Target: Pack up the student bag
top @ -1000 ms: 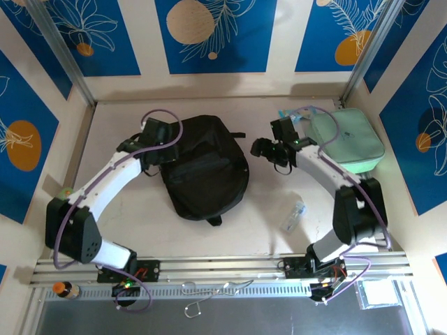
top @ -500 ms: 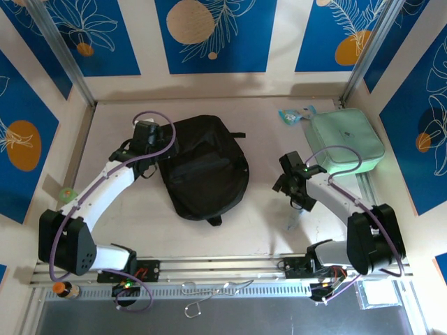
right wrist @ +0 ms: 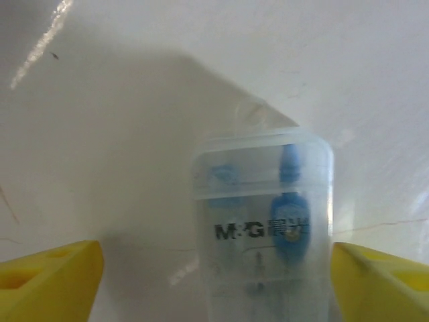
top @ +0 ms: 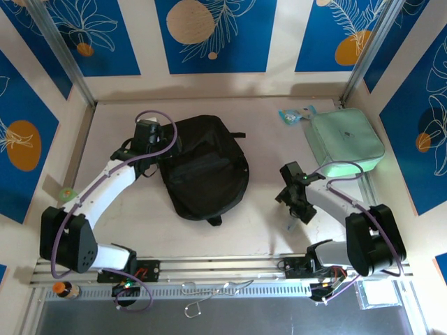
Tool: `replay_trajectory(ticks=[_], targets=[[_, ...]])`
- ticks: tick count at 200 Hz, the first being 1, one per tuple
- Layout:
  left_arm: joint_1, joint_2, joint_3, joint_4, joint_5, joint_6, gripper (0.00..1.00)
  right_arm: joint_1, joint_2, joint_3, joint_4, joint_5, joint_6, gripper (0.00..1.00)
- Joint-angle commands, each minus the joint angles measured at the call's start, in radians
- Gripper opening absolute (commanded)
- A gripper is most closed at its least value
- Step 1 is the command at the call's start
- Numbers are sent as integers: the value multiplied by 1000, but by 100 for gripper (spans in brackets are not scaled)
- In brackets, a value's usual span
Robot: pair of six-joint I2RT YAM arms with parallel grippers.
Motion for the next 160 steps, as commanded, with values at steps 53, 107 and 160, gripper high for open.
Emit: replay_trajectory(ticks=[53,107,160], targets=[[10,7,26,-10,68,19,100,-3,106,80,153,-70,-151,57],[10,2,27,-34,99,24,100,-66,269,249,207,-121,-360,51],[9,10,33,-41,125,17,100,-99,365,339,223,-231,-528,63]])
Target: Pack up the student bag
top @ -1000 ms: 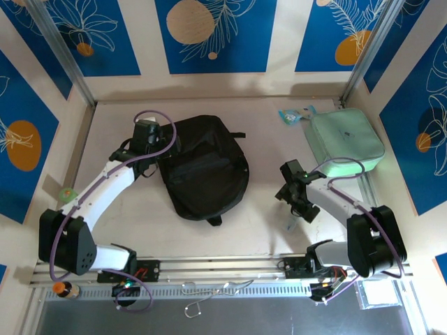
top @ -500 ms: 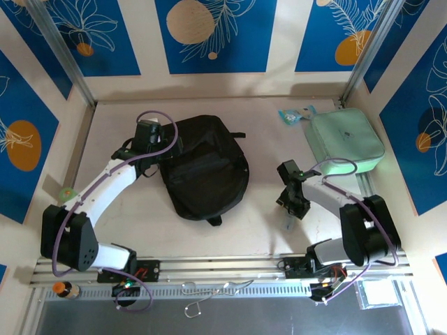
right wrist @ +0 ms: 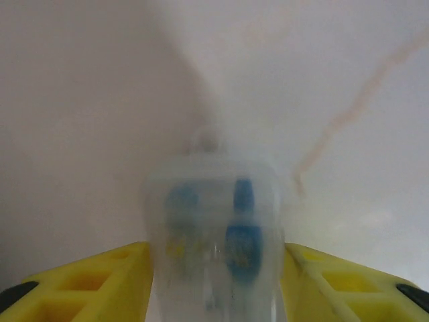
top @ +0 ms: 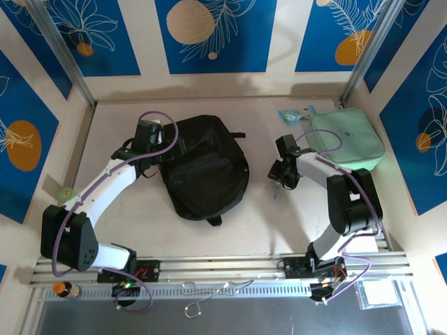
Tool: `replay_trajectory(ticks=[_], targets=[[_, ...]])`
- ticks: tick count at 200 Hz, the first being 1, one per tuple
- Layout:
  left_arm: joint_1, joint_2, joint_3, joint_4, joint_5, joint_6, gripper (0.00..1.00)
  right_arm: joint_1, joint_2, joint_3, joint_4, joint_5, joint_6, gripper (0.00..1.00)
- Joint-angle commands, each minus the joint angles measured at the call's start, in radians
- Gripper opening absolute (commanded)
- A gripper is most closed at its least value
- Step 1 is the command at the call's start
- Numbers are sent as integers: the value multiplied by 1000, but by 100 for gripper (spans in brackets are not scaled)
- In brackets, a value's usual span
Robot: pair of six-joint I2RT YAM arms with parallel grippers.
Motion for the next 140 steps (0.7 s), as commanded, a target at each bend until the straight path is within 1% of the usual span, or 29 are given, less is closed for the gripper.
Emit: replay_trajectory(ticks=[1,19,39,63,105,140], targets=[[8,2,31,-18,30,14,100,-20,34,22,14,-104,-119,64],[8,2,26,-11,35,13,100,-29,31,3,2,-126,-121,73],[9,6,25,-7,40,10,100,-11,0,-24,-20,-134,-105,75],[8,15,26,3,48,5,100,34,-29,-46,-58,-111,-74,74],[8,35,37,8,68,-3,100,89,-38,-73,-119,-30,10,66],[9,39,37,10,75,-7,100,97,-17,-75,-105,-23,18,58]])
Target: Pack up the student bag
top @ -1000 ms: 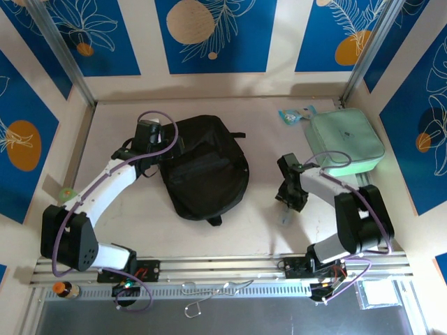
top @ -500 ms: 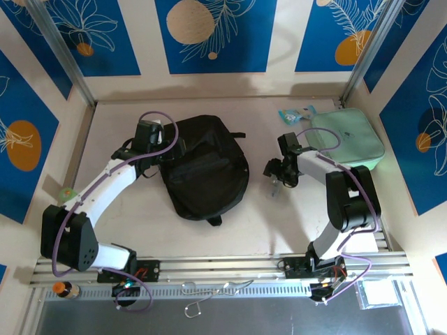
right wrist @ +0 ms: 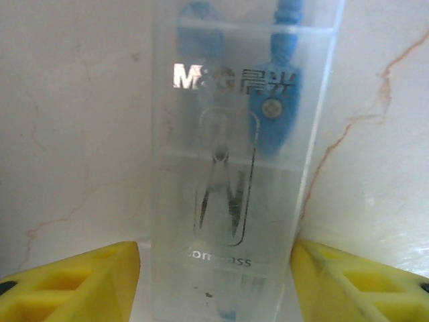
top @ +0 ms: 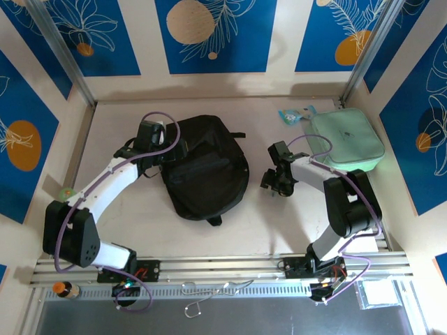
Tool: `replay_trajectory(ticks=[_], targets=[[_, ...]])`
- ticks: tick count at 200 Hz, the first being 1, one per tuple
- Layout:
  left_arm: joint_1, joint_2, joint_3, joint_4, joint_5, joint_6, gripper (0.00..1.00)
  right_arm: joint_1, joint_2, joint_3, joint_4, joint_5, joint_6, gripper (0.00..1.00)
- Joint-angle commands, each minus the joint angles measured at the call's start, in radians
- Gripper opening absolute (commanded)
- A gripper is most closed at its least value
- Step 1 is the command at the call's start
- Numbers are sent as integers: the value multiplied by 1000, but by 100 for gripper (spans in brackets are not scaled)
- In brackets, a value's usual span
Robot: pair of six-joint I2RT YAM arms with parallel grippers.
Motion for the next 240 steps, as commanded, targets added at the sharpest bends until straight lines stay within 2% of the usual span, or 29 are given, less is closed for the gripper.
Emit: replay_trajectory(ticks=[1,64,82,108,143,178,210,240], targets=[[9,6,35,8,23,-6,100,9,2,-19,-53,2,31,58],[9,20,43,13,81,-1,100,16,31,4,-33,3,-10,45],[9,40,58,21,141,-6,100,24,-1,8,-36,26,-20,45],[9,80,89,44,290,-22,100,34,-84,16,-11,13,-62,45],[-8,141,127,105,480,-91,99,58,-186,18,112,-142,-145,46],[-68,202,128,280,605,-253,97,126,-193,44,254,-271,-210,46],[-125,246,126,407,619,-360,94,160,-140,71,368,-385,-199,45],[-174,277,133,370,542,-361,85,192,-99,95,414,-435,-219,45]])
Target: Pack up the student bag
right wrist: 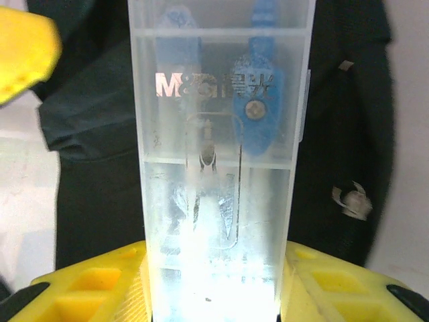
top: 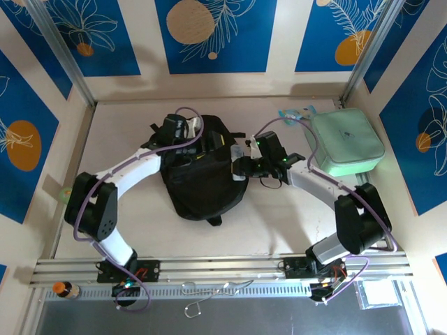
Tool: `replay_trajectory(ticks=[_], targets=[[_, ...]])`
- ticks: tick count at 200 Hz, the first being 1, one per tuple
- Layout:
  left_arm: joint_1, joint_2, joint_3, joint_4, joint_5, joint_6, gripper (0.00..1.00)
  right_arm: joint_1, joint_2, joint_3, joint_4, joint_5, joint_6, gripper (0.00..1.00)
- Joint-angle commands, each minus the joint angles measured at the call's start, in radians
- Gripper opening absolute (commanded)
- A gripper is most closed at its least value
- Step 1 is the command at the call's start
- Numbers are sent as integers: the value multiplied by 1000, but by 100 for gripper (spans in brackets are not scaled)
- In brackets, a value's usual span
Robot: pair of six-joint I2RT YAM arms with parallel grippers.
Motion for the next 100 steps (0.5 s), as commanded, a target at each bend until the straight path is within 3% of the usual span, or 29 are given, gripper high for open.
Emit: replay_trajectory(ticks=[1,31,100], targets=[[-30,27,32,29,-21,-39,84,23,30,43,78,-101,-40,45],[-43,45,13,48,-21,-59,76,41,62,61,81,-103,-47,45],[-47,74,10,91,6,-99,41,53,91,78,94,-117,-50,45]])
